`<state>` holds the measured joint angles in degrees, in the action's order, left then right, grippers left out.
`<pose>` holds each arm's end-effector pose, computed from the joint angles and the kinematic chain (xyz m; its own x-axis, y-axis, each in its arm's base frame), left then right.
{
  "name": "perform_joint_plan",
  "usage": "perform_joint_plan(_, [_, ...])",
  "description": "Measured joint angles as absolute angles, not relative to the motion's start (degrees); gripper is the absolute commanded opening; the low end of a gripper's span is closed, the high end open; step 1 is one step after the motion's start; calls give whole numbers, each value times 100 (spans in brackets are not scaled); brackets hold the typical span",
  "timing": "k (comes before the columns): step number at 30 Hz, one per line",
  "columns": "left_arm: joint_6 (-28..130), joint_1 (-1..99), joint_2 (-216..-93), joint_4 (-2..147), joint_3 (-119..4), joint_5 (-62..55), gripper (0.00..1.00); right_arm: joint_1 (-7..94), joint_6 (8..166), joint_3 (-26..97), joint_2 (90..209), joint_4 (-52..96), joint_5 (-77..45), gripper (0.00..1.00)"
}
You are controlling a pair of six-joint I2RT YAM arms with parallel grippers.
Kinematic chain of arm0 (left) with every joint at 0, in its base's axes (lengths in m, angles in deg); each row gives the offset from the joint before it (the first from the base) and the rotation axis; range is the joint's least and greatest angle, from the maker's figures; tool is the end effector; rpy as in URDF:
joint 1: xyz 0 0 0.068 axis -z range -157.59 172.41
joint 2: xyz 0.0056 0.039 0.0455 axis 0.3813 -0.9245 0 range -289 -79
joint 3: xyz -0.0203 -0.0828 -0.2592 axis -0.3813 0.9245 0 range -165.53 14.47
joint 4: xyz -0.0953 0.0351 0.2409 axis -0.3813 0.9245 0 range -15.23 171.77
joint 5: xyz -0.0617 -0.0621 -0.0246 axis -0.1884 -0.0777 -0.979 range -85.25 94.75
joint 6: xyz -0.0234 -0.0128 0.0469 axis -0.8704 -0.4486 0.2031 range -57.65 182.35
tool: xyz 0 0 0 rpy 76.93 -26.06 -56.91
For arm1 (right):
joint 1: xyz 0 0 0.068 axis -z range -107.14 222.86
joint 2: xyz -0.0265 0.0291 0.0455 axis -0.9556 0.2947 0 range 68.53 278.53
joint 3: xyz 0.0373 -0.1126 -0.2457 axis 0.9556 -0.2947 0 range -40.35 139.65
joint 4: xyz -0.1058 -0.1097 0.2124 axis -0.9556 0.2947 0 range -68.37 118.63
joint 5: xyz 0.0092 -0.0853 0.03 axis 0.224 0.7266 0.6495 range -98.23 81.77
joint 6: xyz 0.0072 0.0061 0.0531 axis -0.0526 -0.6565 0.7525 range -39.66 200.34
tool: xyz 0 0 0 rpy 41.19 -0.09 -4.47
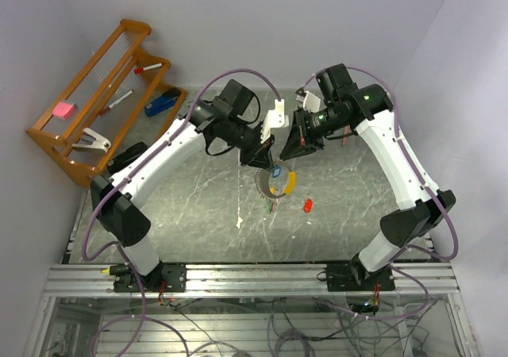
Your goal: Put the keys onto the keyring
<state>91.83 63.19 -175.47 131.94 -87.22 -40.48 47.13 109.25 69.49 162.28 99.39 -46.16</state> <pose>0.2481 -0.2473 0.3799 -0.1297 0.5695 -0.8117 0.9823 -0.0376 -0.1834 0.2647 0.1518 0.4126 -0.9867 -0.0523 -0.1538 -0.1464 0.6959 0.7031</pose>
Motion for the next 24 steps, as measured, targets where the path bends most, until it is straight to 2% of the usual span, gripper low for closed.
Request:
perform_joint_plan(11, [9303, 6349, -17803, 13699, -8814, -4015, 7, 4654, 10929, 7004, 16226, 9998, -4376, 0])
perform_joint_plan(13, [9362, 6364, -17853, 13821, -8814, -4020, 7, 4654, 10934, 7006, 16228, 9993, -4378, 19])
perform_joint_plan(14, [9380, 6375, -17868, 13867, -8814, -4022, 7, 4654, 10958, 7013, 16228, 9980, -4374, 25])
perform_joint_plan(16, [9393, 6402, -17881, 13941, -8814, -4033, 7, 4654, 10982, 7085, 16230, 9939, -4345, 29])
perform_joint_plan(17, [9384, 6410, -17883, 13954, -8814, -4035, 7, 4654, 10962, 7166, 16230, 9928, -4308, 29])
perform_joint_plan(22, [9139, 6417, -17877, 13801, -8713, -3991, 7, 4651, 10879, 7118, 16073, 9838, -4205, 15])
perform_joint_plan(24, [9008, 6419, -17877, 13712, -8657, -3888, 7, 4643, 10927, 6759, 15909, 9768, -4179, 15])
